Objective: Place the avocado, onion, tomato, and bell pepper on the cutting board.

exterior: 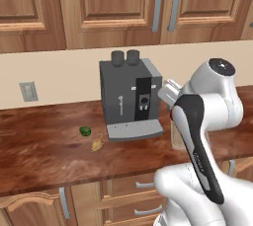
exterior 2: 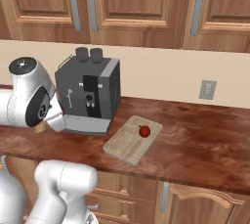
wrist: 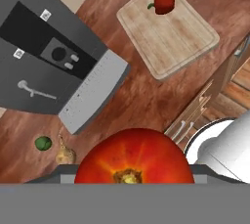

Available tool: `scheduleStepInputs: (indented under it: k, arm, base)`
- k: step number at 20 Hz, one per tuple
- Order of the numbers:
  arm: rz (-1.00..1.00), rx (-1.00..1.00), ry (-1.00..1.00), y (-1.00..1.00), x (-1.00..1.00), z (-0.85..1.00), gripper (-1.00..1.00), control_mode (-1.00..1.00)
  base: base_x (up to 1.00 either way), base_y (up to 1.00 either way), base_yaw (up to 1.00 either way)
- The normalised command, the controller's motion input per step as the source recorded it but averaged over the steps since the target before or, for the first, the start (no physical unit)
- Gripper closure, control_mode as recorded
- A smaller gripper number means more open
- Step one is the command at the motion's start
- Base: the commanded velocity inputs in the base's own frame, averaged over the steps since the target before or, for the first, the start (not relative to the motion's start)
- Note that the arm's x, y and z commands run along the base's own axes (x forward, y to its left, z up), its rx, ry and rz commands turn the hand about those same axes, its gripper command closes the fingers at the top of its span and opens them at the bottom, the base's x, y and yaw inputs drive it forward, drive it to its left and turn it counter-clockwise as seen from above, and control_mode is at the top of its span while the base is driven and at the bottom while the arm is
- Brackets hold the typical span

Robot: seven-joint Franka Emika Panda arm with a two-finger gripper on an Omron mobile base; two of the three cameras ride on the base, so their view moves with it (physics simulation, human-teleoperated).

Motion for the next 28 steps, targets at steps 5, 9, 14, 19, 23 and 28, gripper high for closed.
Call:
scheduleStepInputs:
  k: [5,9,14,19,23,28]
  arm:
    - [-0.02,0.03,0.04,-0.45,0.0,-0.03,1.0,-1.0]
    - [0.0,0.02,0.01,-0.46,0.0,-0.1,1.0,-1.0]
    - [0.0,0.02,0.01,-0.4,0.01,-0.1,1.0,-1.0]
    - [0.0,0.01,0.05,-0.37,0.03,-0.12,1.0,-1.0]
    - [-0.01,0.01,0.06,-0.34,0.07,-0.12,1.0,-1.0]
    - [0.0,0.0,0.03,-0.2,0.35,-0.13,1.0,-1.0]
  base:
    - [0.0,0.0,0.0]
    - [0.0,0.0,0.0]
    - [0.0,0.0,0.0]
    - [0.0,0.0,0.0]
    - [0.0,0.0,0.0]
    - [0.0,0.0,0.0]
